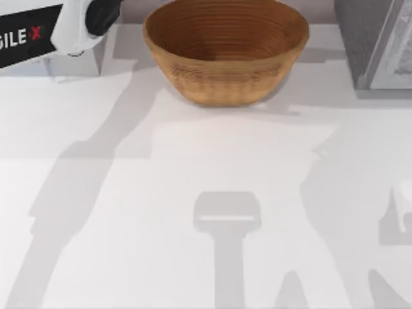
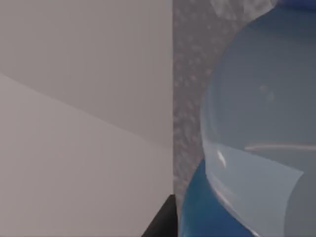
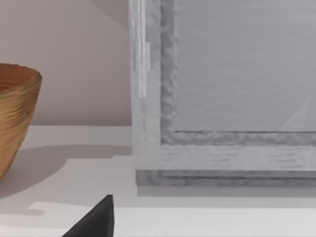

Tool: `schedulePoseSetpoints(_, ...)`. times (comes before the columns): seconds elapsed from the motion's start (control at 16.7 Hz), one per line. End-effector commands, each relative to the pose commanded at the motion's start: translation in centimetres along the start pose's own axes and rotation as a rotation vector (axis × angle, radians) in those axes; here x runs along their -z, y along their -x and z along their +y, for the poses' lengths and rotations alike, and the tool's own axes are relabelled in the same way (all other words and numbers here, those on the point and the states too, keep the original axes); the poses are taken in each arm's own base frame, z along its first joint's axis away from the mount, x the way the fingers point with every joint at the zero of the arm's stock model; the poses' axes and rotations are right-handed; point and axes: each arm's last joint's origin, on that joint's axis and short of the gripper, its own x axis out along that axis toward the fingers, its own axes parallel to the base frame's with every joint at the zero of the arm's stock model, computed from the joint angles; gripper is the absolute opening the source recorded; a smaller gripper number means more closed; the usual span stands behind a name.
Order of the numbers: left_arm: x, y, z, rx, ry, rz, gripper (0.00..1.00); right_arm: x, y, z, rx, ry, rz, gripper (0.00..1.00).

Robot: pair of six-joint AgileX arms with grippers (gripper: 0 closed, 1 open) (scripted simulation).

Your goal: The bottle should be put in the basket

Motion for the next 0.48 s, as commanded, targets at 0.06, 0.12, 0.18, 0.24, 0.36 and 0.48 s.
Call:
schedulePoseSetpoints(0.06, 0.5, -0.8, 0.0, 0.001, 0.001, 0.001, 0.0, 0.0, 0.0, 0.0, 0.0, 0.0, 0.0, 1.0)
schedulePoseSetpoints(0.12, 1.1, -1.6, 0.0, 0.0, 0.002, 0.003, 0.0, 0.0, 0.0, 0.0, 0.0, 0.0, 0.0, 1.0)
schedulePoseSetpoints(0.18, 1.6, -2.3, 0.0, -0.001, 0.003, 0.004, 0.0, 0.0, 0.0, 0.0, 0.0, 0.0, 0.0, 1.0)
schedulePoseSetpoints(0.24, 2.1, -3.0, 0.0, -0.002, 0.004, 0.005, 0.0, 0.0, 0.0, 0.0, 0.0, 0.0, 0.0, 1.0)
schedulePoseSetpoints(0.36, 2.8, -3.8, 0.0, -0.006, 0.005, 0.005, 0.0, 0.0, 0.0, 0.0, 0.0, 0.0, 0.0, 1.0)
schedulePoseSetpoints(0.48, 2.8, -3.9, 0.0, -0.007, 0.005, 0.005, 0.0, 0.0, 0.0, 0.0, 0.0, 0.0, 0.0, 1.0)
